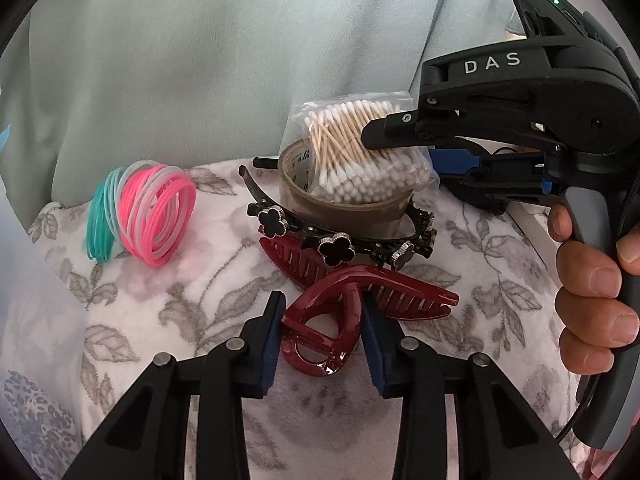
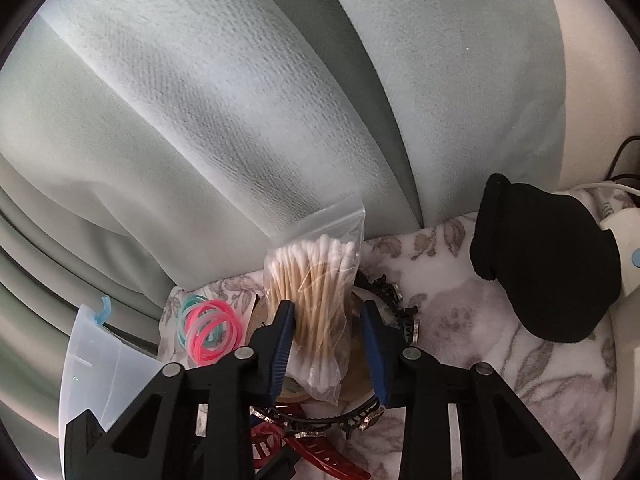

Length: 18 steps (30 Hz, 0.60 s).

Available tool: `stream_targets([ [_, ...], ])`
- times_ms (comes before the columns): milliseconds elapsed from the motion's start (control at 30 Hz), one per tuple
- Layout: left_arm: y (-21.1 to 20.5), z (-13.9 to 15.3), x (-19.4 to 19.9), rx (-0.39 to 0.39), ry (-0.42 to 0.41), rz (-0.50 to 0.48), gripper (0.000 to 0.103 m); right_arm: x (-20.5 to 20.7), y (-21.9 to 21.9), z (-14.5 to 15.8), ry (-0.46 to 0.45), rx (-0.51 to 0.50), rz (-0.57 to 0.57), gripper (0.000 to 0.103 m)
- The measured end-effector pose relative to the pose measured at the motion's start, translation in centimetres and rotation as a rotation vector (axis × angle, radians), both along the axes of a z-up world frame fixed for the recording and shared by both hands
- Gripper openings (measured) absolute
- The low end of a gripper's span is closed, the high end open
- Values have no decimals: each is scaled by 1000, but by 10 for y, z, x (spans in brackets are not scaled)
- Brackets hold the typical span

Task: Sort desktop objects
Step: 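Grasp the red claw clip with the left tool while the right tool grasps the cotton swab bag, then lift the claw clip with the left tool while the right tool lifts the swab bag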

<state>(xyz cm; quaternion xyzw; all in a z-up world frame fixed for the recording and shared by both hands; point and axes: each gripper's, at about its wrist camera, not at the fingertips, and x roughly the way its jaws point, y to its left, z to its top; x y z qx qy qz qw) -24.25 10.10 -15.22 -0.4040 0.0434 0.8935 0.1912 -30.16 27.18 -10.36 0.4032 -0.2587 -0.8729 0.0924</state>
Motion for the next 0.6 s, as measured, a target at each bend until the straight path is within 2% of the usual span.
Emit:
stream_targets([
  [167,-2,6,8,-2,0,2,38,8,1,1,-3,-18,-5,31],
  [333,-3,11,16,-3,1,5,38,18,3,15,15,-31,-6,17],
  [600,1,24,31,-5,11,8,38,46,6,43,61,-52,-11,16],
])
